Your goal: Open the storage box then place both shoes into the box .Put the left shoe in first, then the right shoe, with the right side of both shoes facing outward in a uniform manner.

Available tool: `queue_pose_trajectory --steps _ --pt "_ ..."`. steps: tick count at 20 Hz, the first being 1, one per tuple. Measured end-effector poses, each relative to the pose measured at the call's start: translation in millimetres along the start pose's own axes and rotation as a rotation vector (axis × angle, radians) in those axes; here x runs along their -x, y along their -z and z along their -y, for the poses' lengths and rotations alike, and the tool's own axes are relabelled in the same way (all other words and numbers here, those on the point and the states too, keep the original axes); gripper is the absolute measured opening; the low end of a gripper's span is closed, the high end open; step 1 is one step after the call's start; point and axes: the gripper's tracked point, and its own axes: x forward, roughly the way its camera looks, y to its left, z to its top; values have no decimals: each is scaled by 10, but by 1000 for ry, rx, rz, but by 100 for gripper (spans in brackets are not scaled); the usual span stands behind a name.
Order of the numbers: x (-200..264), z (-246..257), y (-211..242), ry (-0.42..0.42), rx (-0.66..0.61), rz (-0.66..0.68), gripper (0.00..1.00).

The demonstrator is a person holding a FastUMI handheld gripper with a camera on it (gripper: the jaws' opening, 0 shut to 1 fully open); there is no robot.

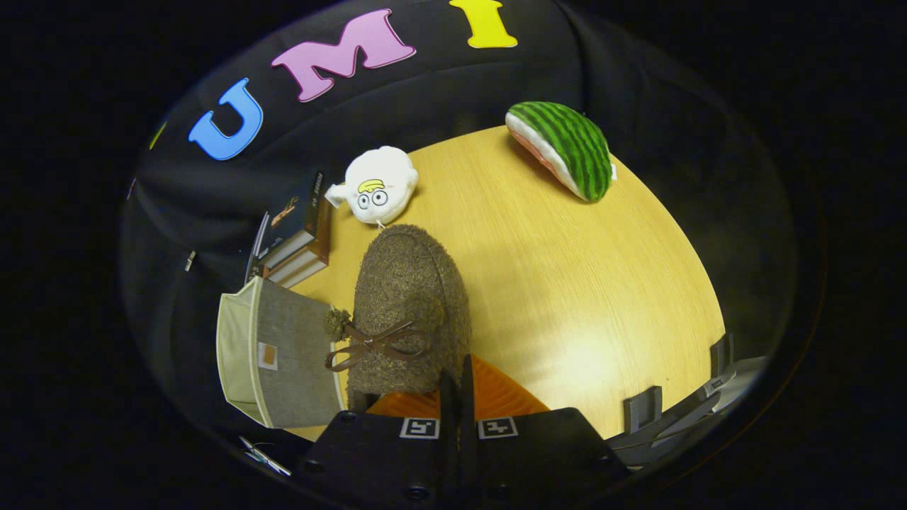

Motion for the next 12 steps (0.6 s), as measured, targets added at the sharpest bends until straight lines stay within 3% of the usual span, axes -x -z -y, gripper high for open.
queue_pose_trajectory --steps 5,12 --pt "412 -793 8 -71 0 28 5" --pt "362 -1999 114 -154 36 30 5"
